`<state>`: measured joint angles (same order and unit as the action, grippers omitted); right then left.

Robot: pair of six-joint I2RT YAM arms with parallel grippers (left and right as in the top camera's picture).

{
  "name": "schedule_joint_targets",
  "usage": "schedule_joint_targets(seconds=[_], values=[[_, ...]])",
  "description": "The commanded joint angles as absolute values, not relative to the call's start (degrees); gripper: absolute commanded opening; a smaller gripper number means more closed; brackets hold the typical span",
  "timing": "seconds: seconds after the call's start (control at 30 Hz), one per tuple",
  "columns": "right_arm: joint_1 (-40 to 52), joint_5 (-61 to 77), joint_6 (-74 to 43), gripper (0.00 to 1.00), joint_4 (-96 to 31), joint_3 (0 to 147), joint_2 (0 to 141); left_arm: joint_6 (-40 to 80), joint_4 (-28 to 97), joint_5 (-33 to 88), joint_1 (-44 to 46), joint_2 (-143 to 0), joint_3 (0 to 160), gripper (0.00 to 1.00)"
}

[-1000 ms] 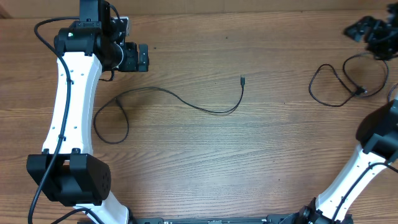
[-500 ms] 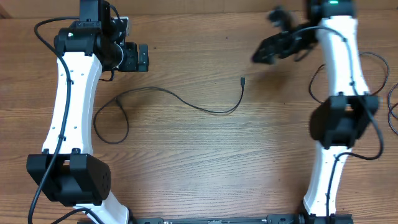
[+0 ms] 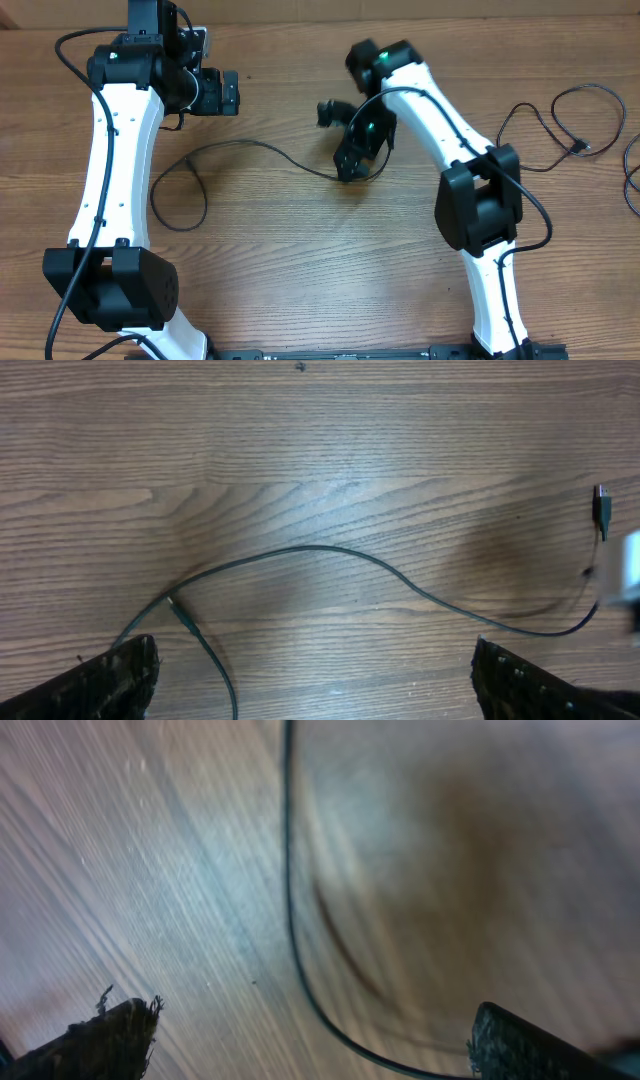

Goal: Untangle cables
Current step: 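Reach the right gripper back to the remaining black cable and grasp, then carry the second cable to the right edge with the right gripper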

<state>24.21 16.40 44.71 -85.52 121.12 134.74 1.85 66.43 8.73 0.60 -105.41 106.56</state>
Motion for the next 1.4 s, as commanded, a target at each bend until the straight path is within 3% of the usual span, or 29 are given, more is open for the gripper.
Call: schedule_joint_targets(seconds=[0.0,0.33,0.47,0.6,0.73,0.8,0.83,1.37], values=[[25.02,13.32,45.50,1.00,-85.25,117.23,132.29,3.01,66.41,8.54,0.36,-105.65,107.72,1.00],[25.06,13.28,45.47,0.99,-78.43,107.00,132.29,3.01,66.41,8.54,0.34,-105.65,107.72,1.00],[25.06,13.28,45.39,0.93,-77.73,106.34,132.29,3.01,66.41,8.56,0.34,-105.65,107.72,1.00],[25.06,13.32,44.69,0.68,-76.64,106.34,132.29,3.01,66.41,8.56,0.34,-105.65,107.72,1.00],[25.06,13.30,43.53,0.24,-76.05,106.34,132.29,3.01,66.43,8.54,0.34,-105.65,107.72,1.00],[25.06,13.30,42.76,0.07,-76.07,106.34,132.29,3.01,66.43,8.54,0.36,-105.65,107.72,1.00],[25.06,13.30,41.71,0.04,-75.88,106.34,132.29,3.01,66.41,8.56,0.36,-105.65,107.72,1.00],[19.11,5.32,23.53,0.04,-82.00,116.03,132.20,3.01,66.41,8.56,0.34,-105.65,107.72,0.99]])
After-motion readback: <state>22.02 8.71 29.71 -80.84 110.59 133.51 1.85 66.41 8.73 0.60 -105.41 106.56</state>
